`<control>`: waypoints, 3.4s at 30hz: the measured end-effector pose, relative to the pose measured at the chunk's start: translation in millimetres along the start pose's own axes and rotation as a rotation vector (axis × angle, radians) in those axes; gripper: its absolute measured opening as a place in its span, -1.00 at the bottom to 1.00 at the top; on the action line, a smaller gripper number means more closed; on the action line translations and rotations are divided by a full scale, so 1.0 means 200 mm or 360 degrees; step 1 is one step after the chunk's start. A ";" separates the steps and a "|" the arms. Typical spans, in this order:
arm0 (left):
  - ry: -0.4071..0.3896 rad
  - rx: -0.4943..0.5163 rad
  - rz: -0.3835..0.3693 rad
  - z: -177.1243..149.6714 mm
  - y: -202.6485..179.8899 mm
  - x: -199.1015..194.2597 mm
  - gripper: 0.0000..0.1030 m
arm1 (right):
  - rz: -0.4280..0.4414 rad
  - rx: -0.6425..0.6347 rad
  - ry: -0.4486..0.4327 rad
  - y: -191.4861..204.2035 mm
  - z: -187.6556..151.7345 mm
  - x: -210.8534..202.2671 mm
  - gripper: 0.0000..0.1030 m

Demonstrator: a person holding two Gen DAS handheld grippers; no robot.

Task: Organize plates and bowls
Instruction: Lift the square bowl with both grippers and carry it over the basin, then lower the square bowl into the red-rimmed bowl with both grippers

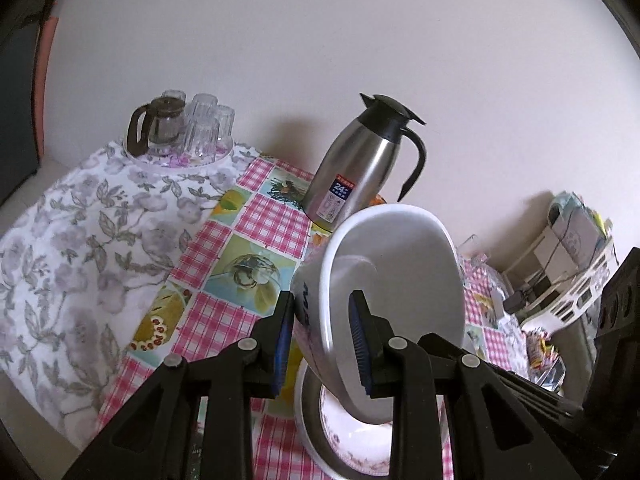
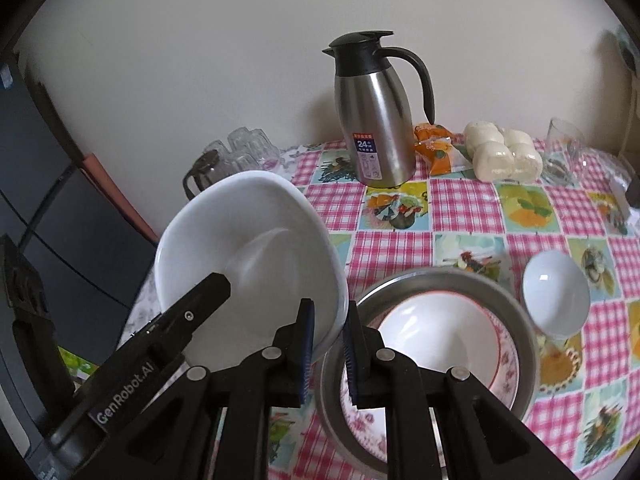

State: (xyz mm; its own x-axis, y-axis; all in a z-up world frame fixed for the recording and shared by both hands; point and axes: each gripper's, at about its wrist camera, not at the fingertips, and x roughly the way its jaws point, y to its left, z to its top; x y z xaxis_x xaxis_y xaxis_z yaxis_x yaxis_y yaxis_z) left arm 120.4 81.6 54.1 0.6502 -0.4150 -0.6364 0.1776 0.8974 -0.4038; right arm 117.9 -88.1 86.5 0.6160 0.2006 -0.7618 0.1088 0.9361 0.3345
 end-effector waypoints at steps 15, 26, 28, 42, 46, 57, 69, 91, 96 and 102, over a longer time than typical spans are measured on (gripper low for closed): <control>0.0100 0.0215 0.0027 -0.12 -0.22 0.04 -0.44 | 0.0051 0.0184 -0.0148 -0.23 -0.21 -0.14 -0.71; 0.0115 0.0310 0.0030 -0.16 -0.39 0.06 -0.44 | 0.0078 0.0263 -0.0175 -0.40 -0.24 -0.18 -0.70; 0.0112 0.0323 0.0026 -0.16 -0.41 0.06 -0.44 | 0.0088 0.0271 -0.0174 -0.43 -0.25 -0.19 -0.68; 0.0189 0.0362 -0.0037 -0.22 -0.51 0.14 -0.44 | 0.0050 0.0337 -0.0177 -0.56 -0.27 -0.22 -0.67; 0.0223 0.0368 -0.0035 -0.24 -0.52 0.18 -0.44 | 0.0029 0.0362 -0.0155 -0.60 -0.28 -0.19 -0.67; 0.0297 0.0329 -0.0014 -0.26 -0.50 0.26 -0.44 | -0.0012 0.0367 -0.0101 -0.62 -0.28 -0.12 -0.66; 0.0365 0.0266 -0.0020 -0.27 -0.46 0.34 -0.44 | -0.0011 0.0401 -0.0056 -0.65 -0.28 -0.05 -0.65; 0.0479 0.0173 0.0021 -0.28 -0.41 0.42 -0.40 | -0.0026 0.0415 -0.0024 -0.65 -0.27 0.00 -0.64; 0.0488 0.0156 0.0020 -0.27 -0.40 0.42 -0.39 | -0.0021 0.0425 -0.0014 -0.66 -0.27 0.01 -0.62; 0.0477 0.0148 0.0014 -0.27 -0.40 0.41 -0.36 | -0.0017 0.0419 -0.0024 -0.66 -0.27 0.01 -0.61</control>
State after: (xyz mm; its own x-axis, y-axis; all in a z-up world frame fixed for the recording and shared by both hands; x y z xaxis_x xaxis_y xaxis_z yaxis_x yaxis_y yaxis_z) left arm 120.4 -32.3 -1.2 0.4077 -0.4203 -0.8106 0.2489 0.9053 -0.3442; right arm 63.4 -196.0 10.8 0.6252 0.1851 -0.7582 0.3134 0.8302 0.4611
